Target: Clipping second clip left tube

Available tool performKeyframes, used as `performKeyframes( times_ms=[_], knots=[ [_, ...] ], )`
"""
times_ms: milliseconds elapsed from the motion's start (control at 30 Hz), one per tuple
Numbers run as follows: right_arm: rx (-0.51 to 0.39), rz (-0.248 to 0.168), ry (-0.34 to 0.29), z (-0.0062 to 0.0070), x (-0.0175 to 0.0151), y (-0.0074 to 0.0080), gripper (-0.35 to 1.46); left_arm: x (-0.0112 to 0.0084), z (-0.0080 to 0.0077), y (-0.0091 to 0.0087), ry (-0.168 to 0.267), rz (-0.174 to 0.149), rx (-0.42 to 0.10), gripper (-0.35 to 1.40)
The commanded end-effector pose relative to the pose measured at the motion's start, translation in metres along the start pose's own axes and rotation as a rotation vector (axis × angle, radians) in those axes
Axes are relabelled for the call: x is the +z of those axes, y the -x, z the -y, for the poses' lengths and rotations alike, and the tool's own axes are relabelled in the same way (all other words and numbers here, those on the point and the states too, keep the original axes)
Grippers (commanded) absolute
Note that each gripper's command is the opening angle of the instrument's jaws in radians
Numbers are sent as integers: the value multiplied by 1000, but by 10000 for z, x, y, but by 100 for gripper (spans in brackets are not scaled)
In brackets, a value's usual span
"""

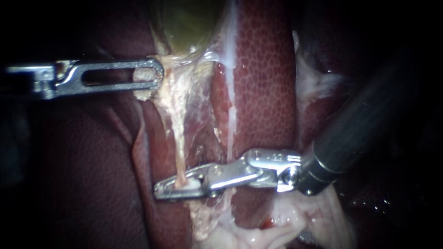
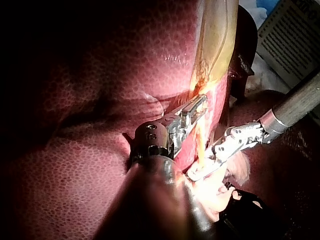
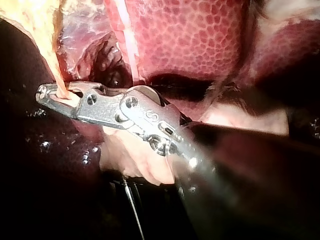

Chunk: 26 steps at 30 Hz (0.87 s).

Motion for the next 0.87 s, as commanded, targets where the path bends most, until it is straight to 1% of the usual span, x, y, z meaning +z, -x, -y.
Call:
performKeyframes(
  times_ms=[33,867],
  knots=[
    [-1,-2,1,0,0,-1,-35,0,0,0,0,0,0,-35],
    [-1,-2,3,-1,-3,0,-35,1,0,0,0,0,0,-35]
  ],
)
